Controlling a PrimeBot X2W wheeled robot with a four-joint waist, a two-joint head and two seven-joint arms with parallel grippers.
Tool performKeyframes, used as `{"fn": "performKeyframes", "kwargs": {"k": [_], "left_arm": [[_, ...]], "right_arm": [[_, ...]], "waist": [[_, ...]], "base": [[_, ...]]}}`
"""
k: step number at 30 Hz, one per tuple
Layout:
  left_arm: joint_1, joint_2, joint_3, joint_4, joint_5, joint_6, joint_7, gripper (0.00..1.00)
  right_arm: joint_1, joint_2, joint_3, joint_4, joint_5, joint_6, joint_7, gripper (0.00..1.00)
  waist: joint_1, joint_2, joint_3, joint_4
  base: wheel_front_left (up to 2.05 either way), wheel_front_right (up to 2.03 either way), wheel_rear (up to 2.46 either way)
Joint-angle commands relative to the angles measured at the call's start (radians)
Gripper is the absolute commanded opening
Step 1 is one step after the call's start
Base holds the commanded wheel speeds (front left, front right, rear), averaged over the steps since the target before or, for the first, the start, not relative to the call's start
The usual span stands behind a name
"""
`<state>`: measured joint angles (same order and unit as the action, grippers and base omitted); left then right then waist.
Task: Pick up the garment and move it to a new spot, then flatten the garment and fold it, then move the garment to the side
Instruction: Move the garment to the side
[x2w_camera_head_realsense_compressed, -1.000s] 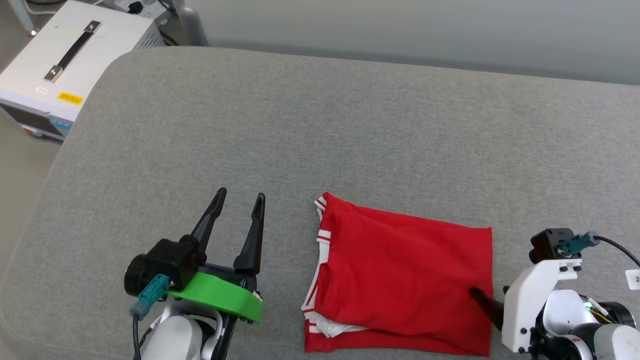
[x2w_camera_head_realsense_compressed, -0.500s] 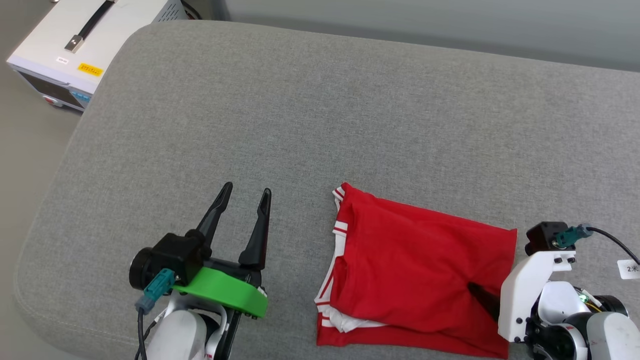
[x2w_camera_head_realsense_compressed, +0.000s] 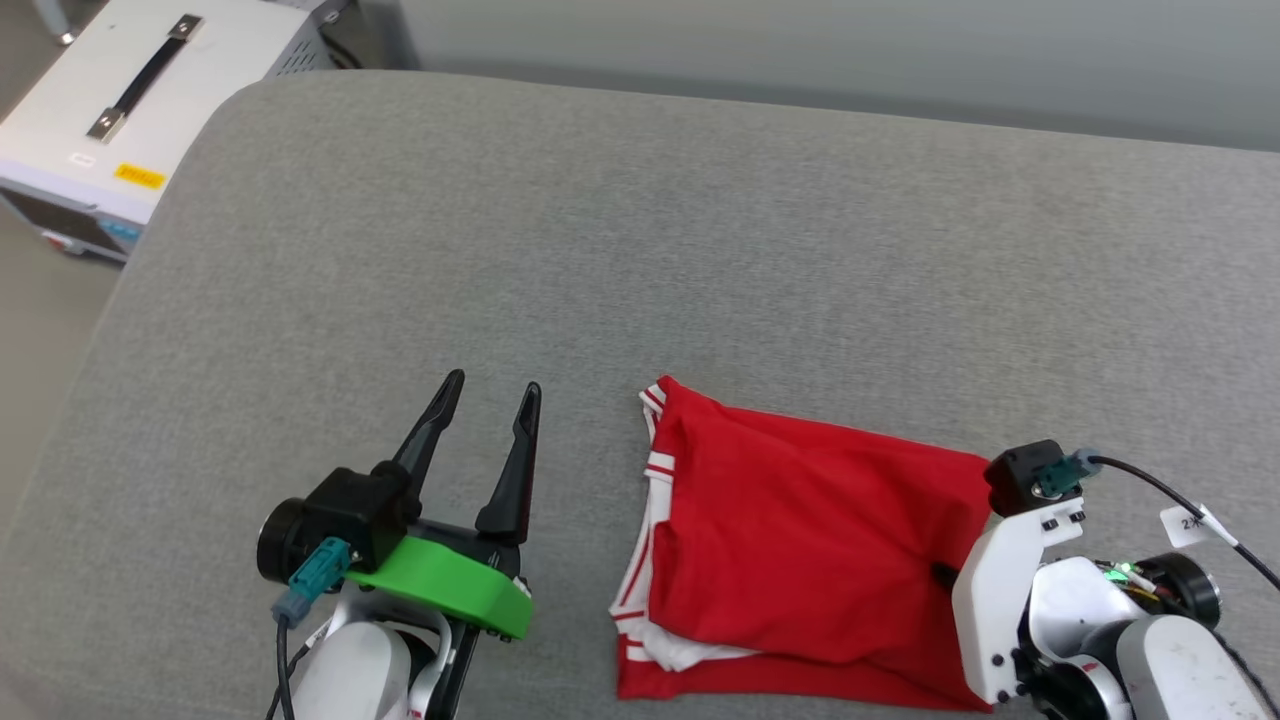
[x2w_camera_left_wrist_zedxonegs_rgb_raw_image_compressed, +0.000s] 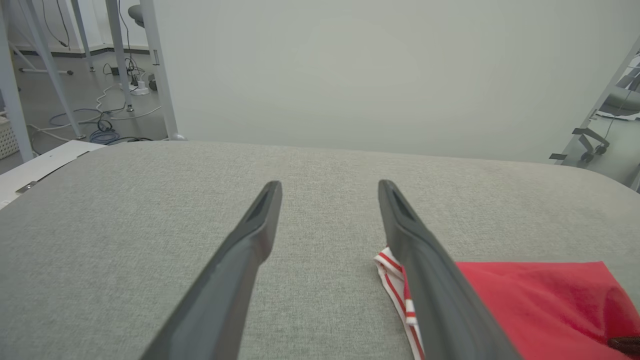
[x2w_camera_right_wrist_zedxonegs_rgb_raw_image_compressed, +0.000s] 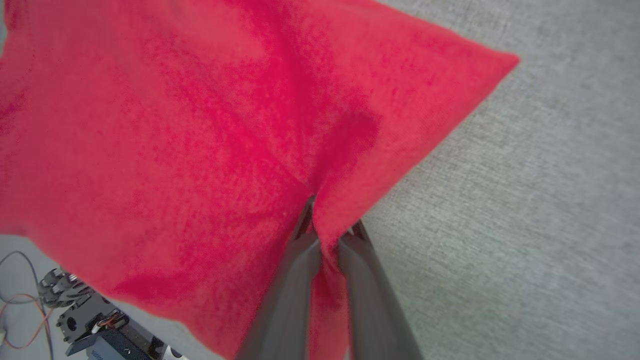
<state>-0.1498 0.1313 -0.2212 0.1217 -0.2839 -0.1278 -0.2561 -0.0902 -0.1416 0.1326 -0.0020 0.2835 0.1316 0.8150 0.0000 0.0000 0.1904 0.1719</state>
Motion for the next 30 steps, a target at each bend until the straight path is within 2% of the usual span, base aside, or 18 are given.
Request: {"fn": "performKeyframes", "kwargs": {"k": [1, 6, 9, 16, 22, 30], "left_arm": [[-0.003, 0.008, 0.001, 0.001, 0.002, -0.003, -0.006, 1.00], [0.006, 0.011, -0.004, -0.004, 0.006, -0.003, -0.006, 1.00], [0.006, 0.009, -0.019, -0.008, 0.009, -0.003, -0.006, 1.00], [-0.013, 0.004, -0.067, -0.011, 0.016, -0.003, -0.006, 1.00], [-0.051, 0.012, -0.116, -0.024, 0.027, -0.003, -0.006, 1.00], [-0.122, 0.052, -0.153, -0.069, 0.044, -0.003, -0.006, 1.00]], "right_arm": [[-0.018, -0.058, 0.025, -0.010, -0.020, -0.001, -0.005, 0.00], [-0.071, -0.237, 0.128, -0.068, -0.022, -0.001, -0.002, 0.00], [-0.106, -0.333, 0.157, -0.088, -0.009, -0.001, 0.004, 0.00], [-0.173, -0.541, 0.203, -0.100, 0.026, -0.001, 0.006, 0.00], [-0.187, -0.704, 0.220, -0.060, 0.041, -0.001, -0.029, 0.00], [-0.198, -0.812, 0.171, 0.052, 0.052, -0.001, -0.152, 0.00]], "waist": [[0.0000, 0.0000, -0.020, -0.043], [0.0000, 0.0000, -0.028, -0.119], [0.0000, 0.0000, -0.022, -0.162], [0.0000, 0.0000, 0.023, -0.270], [0.0000, 0.0000, 0.085, -0.337], [0.0000, 0.0000, 0.202, -0.402]], "base": [[0.00, 0.00, 0.00], [0.00, 0.00, 0.00], [0.00, 0.00, 0.00], [0.00, 0.00, 0.00], [0.00, 0.00, 0.00], [0.00, 0.00, 0.00]]}}
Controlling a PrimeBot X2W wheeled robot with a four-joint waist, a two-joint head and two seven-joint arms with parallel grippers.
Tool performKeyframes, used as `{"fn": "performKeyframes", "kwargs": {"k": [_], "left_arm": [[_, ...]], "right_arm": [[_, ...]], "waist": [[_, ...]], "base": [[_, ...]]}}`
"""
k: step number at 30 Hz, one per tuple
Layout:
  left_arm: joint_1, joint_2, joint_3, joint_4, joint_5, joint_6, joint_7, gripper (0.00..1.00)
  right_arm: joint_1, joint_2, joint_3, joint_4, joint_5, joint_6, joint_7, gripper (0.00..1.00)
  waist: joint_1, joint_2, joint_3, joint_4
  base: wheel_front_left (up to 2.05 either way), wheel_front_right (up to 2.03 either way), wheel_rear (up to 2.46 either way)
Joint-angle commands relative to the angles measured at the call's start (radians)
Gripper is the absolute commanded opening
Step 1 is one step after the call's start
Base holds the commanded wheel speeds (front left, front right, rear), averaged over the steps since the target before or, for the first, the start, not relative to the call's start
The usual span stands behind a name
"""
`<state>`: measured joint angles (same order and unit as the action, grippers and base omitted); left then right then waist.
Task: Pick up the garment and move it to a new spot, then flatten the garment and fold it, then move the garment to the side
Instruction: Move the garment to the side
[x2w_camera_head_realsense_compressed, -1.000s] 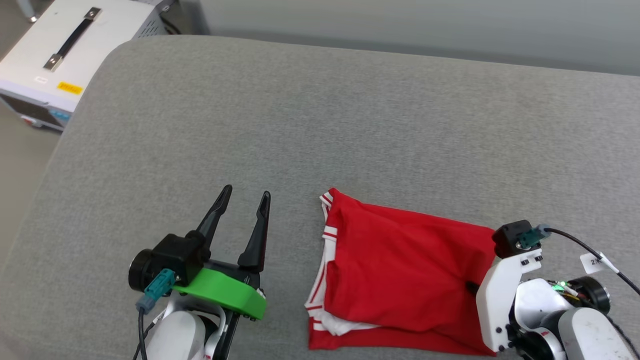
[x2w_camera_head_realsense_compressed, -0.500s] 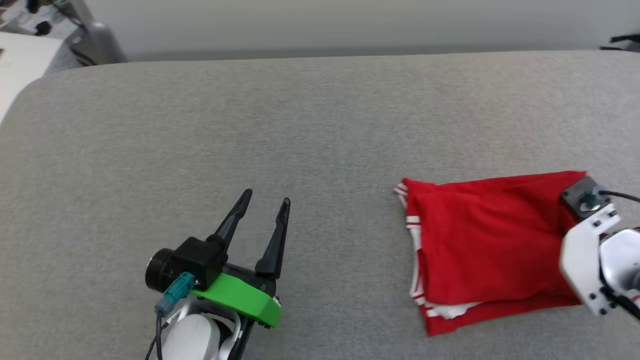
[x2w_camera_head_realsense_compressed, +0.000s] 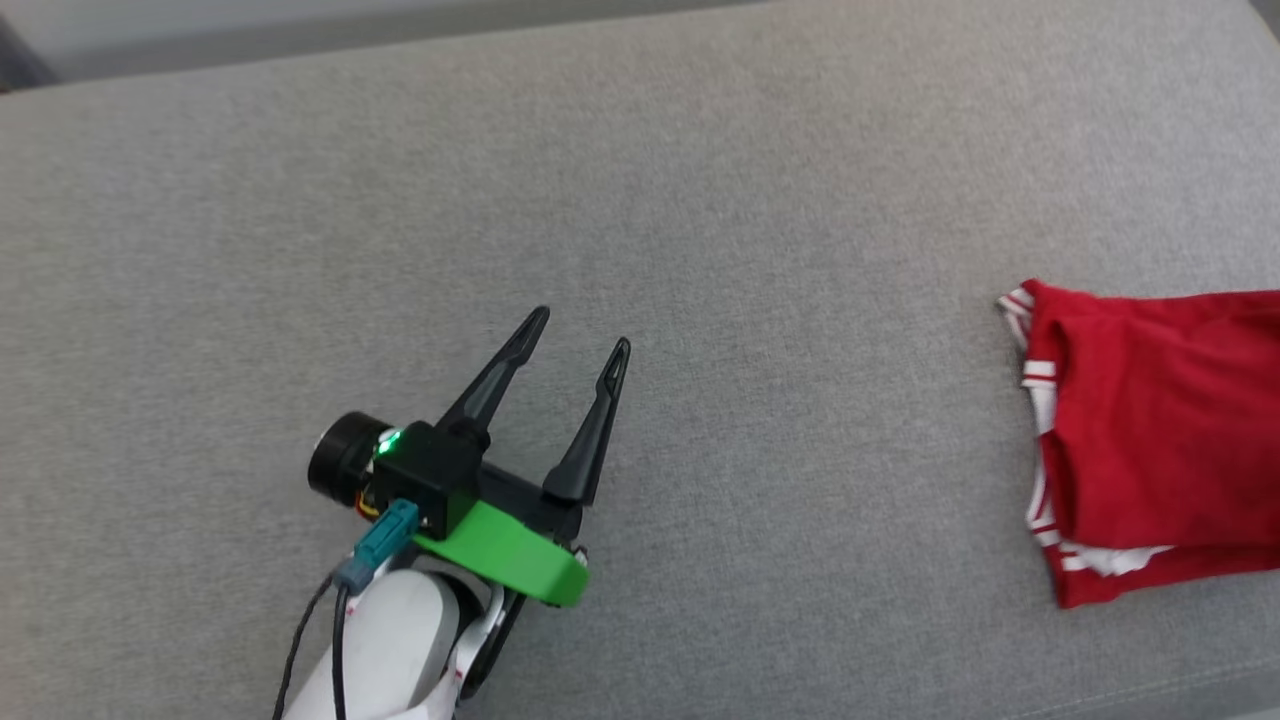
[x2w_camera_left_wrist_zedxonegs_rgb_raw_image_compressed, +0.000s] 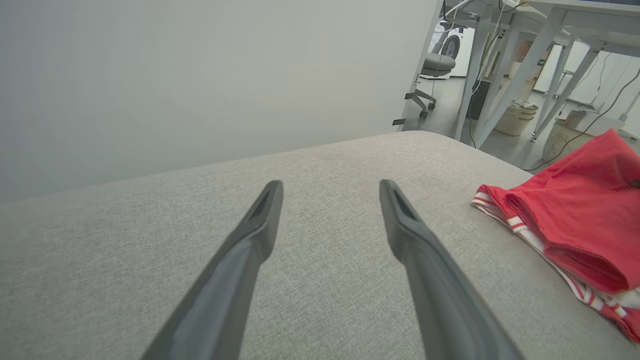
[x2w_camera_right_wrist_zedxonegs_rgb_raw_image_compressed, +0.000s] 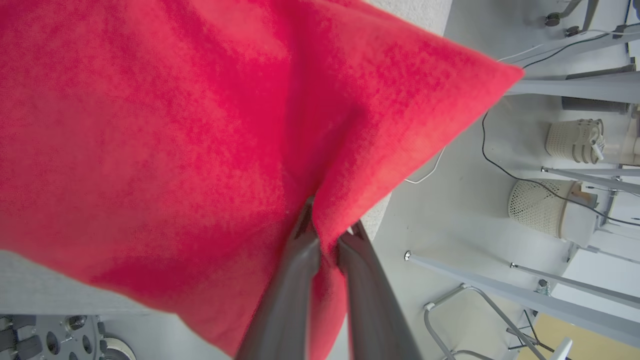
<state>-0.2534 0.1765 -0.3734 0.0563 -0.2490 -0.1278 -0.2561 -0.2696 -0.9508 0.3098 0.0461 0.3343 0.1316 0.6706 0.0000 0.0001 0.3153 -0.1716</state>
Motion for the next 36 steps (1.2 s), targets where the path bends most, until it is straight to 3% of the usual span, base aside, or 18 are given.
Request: {"fn": "performKeyframes", "kwargs": {"k": [1, 7, 14, 25, 26, 27, 28, 36], "left_arm": [[-0.028, 0.012, -0.003, -0.010, 0.011, -0.003, -0.006, 1.00], [-0.091, 0.044, -0.025, -0.055, 0.023, -0.003, -0.006, 1.00], [-0.145, 0.081, -0.034, -0.112, 0.032, -0.003, 0.008, 1.00], [-0.155, 0.115, -0.017, -0.178, 0.031, 0.011, 0.037, 1.00], [-0.154, 0.115, -0.018, -0.179, 0.031, 0.012, 0.038, 1.00], [-0.153, 0.115, -0.019, -0.177, 0.029, 0.012, 0.037, 1.00], [-0.151, 0.115, -0.020, -0.175, 0.028, 0.013, 0.036, 1.00], [-0.128, 0.093, -0.024, -0.127, 0.006, 0.018, 0.014, 1.00]], "right_arm": [[-0.026, -0.003, -0.020, 0.027, 0.002, -0.001, -0.031, 0.00], [-0.086, 0.005, -0.094, 0.218, -0.046, -0.001, -0.222, 0.00], [-0.180, 0.060, -0.212, 0.470, -0.124, -0.001, -0.430, 0.00], [-0.344, 0.163, -0.325, 0.719, -0.256, -0.001, -0.611, 0.00], [-0.353, 0.170, -0.333, 0.734, -0.267, -0.001, -0.623, 0.08], [-0.362, 0.176, -0.343, 0.753, -0.284, -0.001, -0.639, 0.63], [-0.369, 0.182, -0.351, 0.769, -0.297, -0.001, -0.648, 1.00], [-0.400, 0.193, -0.383, 0.874, -0.373, -0.001, -0.692, 1.00]], "waist": [[0.0000, -0.0001, 0.095, -0.065], [0.0000, -0.0001, 0.197, -0.081], [0.0000, -0.0001, 0.285, -0.064], [0.0000, -0.0001, 0.339, -0.034], [0.0000, -0.0001, 0.337, -0.033], [0.0000, -0.0001, 0.333, -0.030], [0.0000, -0.0001, 0.328, -0.029], [0.0000, -0.0001, 0.233, -0.016]], "base": [[0.00, 0.00, 0.00], [0.00, 0.00, 0.00], [0.00, 0.00, 0.00], [0.00, 0.00, 0.00], [0.00, 0.00, 0.00], [0.00, 0.00, 0.00], [0.00, 0.00, 0.00], [0.00, 0.00, 0.00]]}}
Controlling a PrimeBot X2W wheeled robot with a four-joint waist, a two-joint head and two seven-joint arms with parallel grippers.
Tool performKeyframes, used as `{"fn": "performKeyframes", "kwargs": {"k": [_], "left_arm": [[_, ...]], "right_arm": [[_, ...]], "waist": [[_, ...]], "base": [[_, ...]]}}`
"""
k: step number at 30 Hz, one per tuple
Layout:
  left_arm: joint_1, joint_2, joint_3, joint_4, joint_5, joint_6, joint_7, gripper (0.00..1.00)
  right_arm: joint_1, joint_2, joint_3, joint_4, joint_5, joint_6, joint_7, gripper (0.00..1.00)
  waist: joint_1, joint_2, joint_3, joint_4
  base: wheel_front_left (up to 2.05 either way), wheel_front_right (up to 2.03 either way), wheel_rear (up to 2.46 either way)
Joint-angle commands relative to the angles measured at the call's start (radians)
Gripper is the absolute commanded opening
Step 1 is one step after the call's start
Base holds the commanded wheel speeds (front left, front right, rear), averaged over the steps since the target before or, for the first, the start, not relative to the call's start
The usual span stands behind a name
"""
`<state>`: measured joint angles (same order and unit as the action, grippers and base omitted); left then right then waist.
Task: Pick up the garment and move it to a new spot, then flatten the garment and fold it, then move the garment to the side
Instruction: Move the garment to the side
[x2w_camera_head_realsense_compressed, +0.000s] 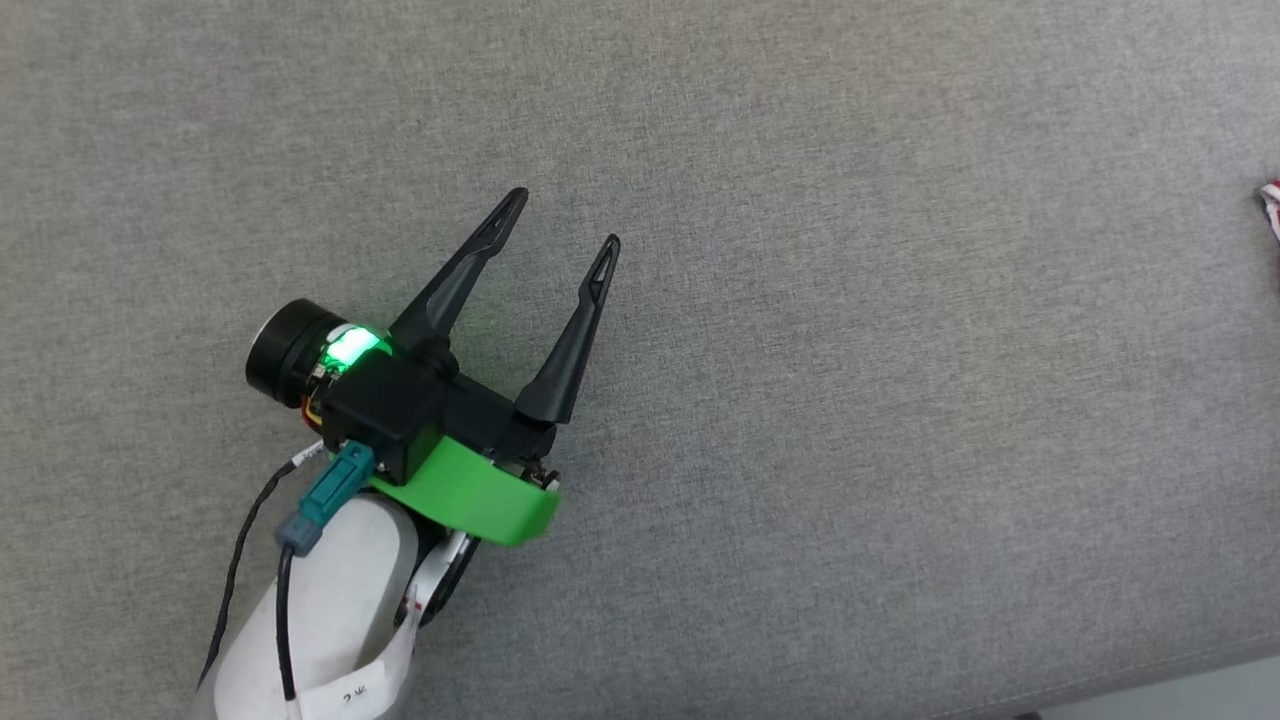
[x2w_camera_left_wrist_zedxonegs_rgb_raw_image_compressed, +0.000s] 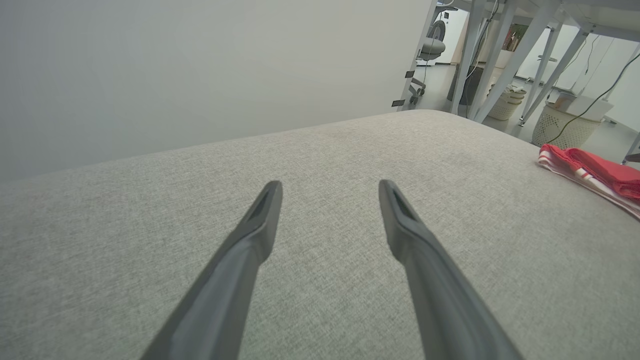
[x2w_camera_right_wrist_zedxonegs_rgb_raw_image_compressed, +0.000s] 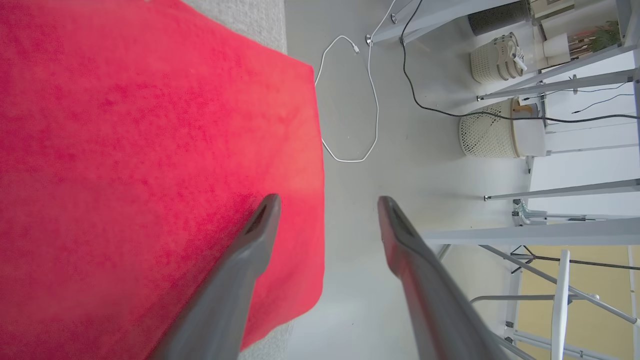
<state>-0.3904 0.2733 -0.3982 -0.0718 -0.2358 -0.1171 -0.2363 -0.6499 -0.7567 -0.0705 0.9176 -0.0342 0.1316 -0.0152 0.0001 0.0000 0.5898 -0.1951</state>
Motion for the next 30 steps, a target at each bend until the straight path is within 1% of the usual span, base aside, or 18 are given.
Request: {"fn": "performKeyframes", "kwargs": {"k": [1, 4, 8, 12, 16, 19, 22, 27, 30], "left_arm": [[0.015, -0.008, 0.004, 0.011, -0.013, 0.008, -0.010, 1.00], [0.034, -0.017, 0.017, 0.037, -0.029, 0.012, -0.018, 1.00], [0.068, -0.027, 0.049, 0.069, -0.051, 0.017, -0.023, 1.00], [0.107, -0.038, 0.095, 0.083, -0.068, 0.022, -0.025, 1.00], [0.148, -0.054, 0.144, 0.085, -0.074, 0.028, -0.025, 1.00], [0.183, -0.073, 0.184, 0.083, -0.079, 0.032, -0.025, 1.00], [0.207, -0.088, 0.213, 0.085, -0.079, 0.033, -0.025, 1.00], [0.241, -0.111, 0.248, 0.096, -0.070, 0.027, -0.025, 1.00], [0.259, -0.125, 0.266, 0.100, -0.064, 0.023, -0.025, 1.00]], "right_arm": [[-0.023, -0.004, -0.004, 0.007, -0.007, -0.001, -0.014, 1.00], [-0.034, -0.005, -0.002, 0.001, 0.000, -0.001, -0.038, 1.00], [-0.047, 0.015, 0.011, -0.052, 0.055, -0.001, -0.077, 1.00], [-0.029, 0.045, 0.043, -0.147, 0.135, -0.001, -0.101, 1.00], [0.012, 0.092, 0.065, -0.302, 0.248, -0.001, -0.117, 1.00], [0.069, 0.153, 0.056, -0.466, 0.329, -0.001, -0.102, 1.00], [0.143, 0.203, 0.042, -0.613, 0.373, -0.001, -0.093, 1.00], [0.283, 0.324, -0.010, -0.846, 0.398, -0.001, -0.076, 1.00], [0.358, 0.400, -0.026, -0.945, 0.395, -0.001, -0.064, 1.00]], "waist": [[-0.0001, 0.0000, -0.062, 0.009], [-0.0001, 0.0000, -0.118, 0.016], [-0.0001, 0.0000, -0.202, 0.029], [-0.0001, 0.0000, -0.287, 0.049], [-0.0001, 0.0000, -0.352, 0.074], [-0.0001, 0.0000, -0.393, 0.095], [-0.0001, 0.0000, -0.418, 0.115], [-0.0001, 0.0000, -0.454, 0.151], [-0.0001, 0.0000, -0.466, 0.167]], "base": [[0.00, 0.00, 0.00], [0.00, 0.00, 0.00], [0.00, 0.00, 0.00], [0.00, 0.00, 0.00], [0.00, 0.00, 0.00], [0.00, 0.00, 0.00], [0.00, 0.00, 0.00], [0.00, 0.00, 0.00], [0.00, 0.00, 0.00]]}}
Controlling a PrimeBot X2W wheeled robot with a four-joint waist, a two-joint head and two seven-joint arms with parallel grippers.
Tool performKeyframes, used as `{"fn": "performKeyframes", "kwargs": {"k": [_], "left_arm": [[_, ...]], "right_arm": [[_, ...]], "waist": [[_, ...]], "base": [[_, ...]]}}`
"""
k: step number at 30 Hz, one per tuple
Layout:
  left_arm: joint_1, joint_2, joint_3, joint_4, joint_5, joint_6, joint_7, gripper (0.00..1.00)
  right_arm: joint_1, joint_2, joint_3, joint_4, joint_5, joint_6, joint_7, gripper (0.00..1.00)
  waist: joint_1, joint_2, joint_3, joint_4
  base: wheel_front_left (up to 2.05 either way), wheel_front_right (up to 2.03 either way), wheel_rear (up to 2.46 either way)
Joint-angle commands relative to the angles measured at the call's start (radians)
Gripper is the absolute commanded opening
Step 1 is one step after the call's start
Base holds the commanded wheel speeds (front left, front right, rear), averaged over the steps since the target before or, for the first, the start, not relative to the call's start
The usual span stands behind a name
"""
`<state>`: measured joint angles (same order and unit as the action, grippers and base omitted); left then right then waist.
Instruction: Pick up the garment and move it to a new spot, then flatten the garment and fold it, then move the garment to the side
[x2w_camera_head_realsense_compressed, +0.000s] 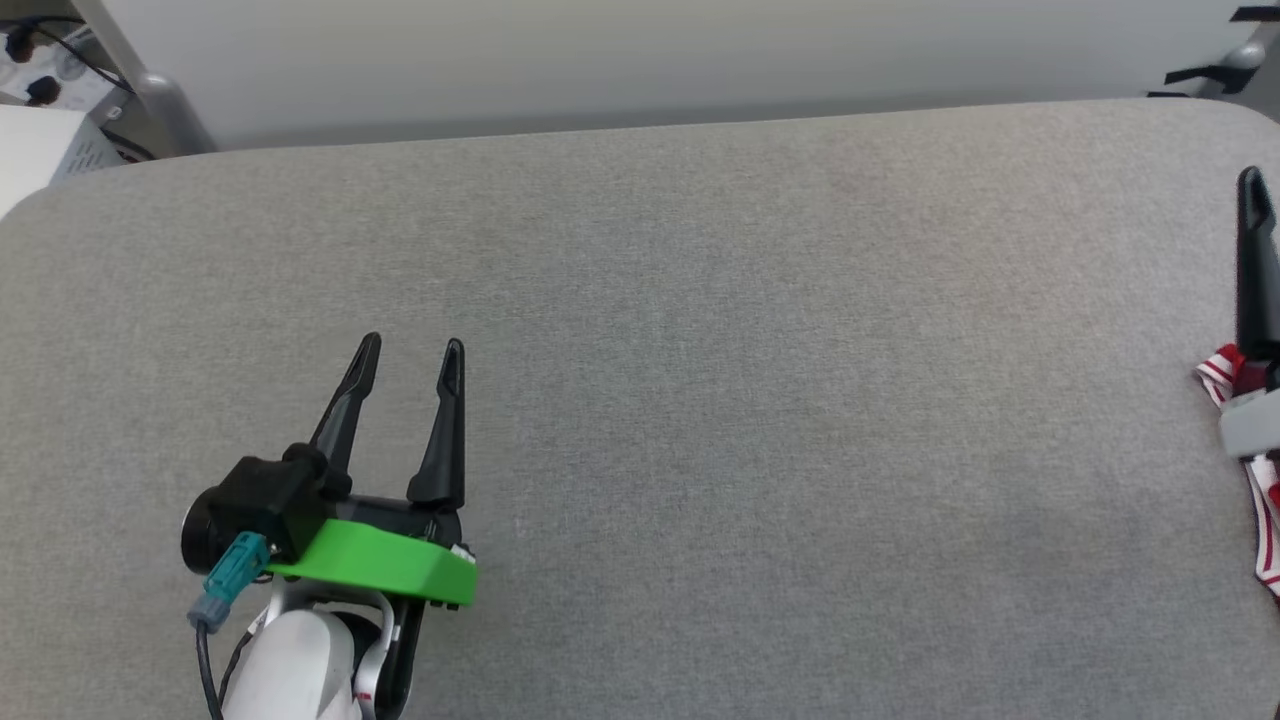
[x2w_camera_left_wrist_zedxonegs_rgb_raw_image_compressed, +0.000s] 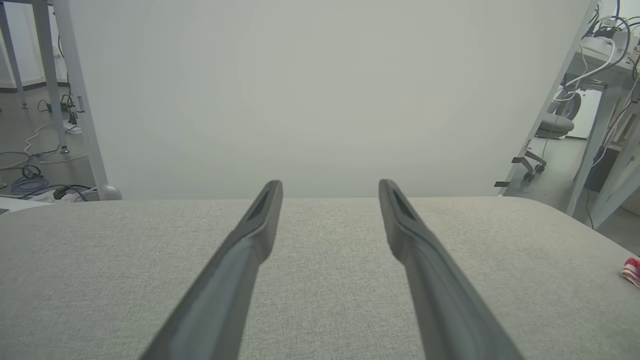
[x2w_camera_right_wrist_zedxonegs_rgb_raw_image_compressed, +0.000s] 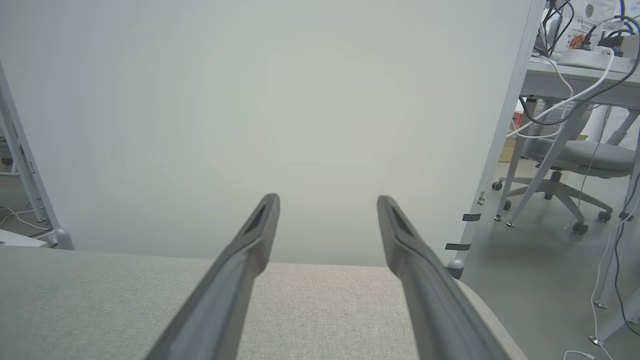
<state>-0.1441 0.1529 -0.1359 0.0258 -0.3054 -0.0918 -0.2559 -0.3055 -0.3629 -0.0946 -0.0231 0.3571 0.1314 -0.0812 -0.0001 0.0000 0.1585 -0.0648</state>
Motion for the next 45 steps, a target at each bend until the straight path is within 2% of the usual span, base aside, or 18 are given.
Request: {"fn": "performKeyframes", "kwargs": {"k": [1, 6, 12, 21, 40, 41, 45], "left_arm": [[0.018, -0.009, 0.010, 0.006, 0.009, -0.004, -0.006, 1.00], [0.044, -0.032, 0.041, 0.026, 0.039, -0.005, -0.006, 1.00], [0.065, -0.056, 0.060, 0.064, 0.069, -0.013, -0.006, 1.00], [0.075, -0.081, 0.091, 0.081, 0.084, -0.027, -0.006, 1.00], [0.069, -0.099, 0.122, 0.082, 0.079, -0.038, -0.006, 1.00], [0.061, -0.094, 0.119, 0.084, 0.081, -0.033, 0.000, 0.00], [0.061, -0.094, 0.118, 0.084, 0.083, -0.032, 0.005, 0.00]], "right_arm": [[0.042, 0.035, -0.006, -0.033, 0.000, -0.001, 0.002, 1.00], [0.163, 0.149, 0.013, -0.087, -0.026, -0.001, -0.023, 1.00], [0.247, 0.226, 0.034, -0.040, -0.061, -0.001, -0.077, 1.00], [0.280, 0.253, 0.071, 0.037, -0.108, -0.001, -0.112, 1.00], [0.264, 0.252, 0.078, 0.050, -0.105, -0.001, -0.118, 1.00], [0.272, 0.253, 0.076, 0.050, -0.101, 0.000, -0.114, 0.00], [0.272, 0.254, 0.076, 0.050, -0.104, 0.000, -0.110, 0.00]], "waist": [[0.0001, 0.0000, -0.038, 0.044], [0.0001, 0.0000, -0.050, 0.065], [0.0001, 0.0000, -0.059, 0.080], [0.0001, 0.0000, -0.064, 0.085], [0.0001, 0.0000, -0.055, 0.081], [0.0001, 0.0000, -0.056, 0.080], [0.0001, 0.0000, -0.057, 0.080]], "base": [[0.00, 0.00, 0.00], [0.00, 0.00, 0.00], [0.00, 0.00, 0.00], [0.00, 0.00, 0.00], [0.00, 0.00, 0.00], [0.00, 0.00, 0.00], [0.00, 0.00, 0.00]]}}
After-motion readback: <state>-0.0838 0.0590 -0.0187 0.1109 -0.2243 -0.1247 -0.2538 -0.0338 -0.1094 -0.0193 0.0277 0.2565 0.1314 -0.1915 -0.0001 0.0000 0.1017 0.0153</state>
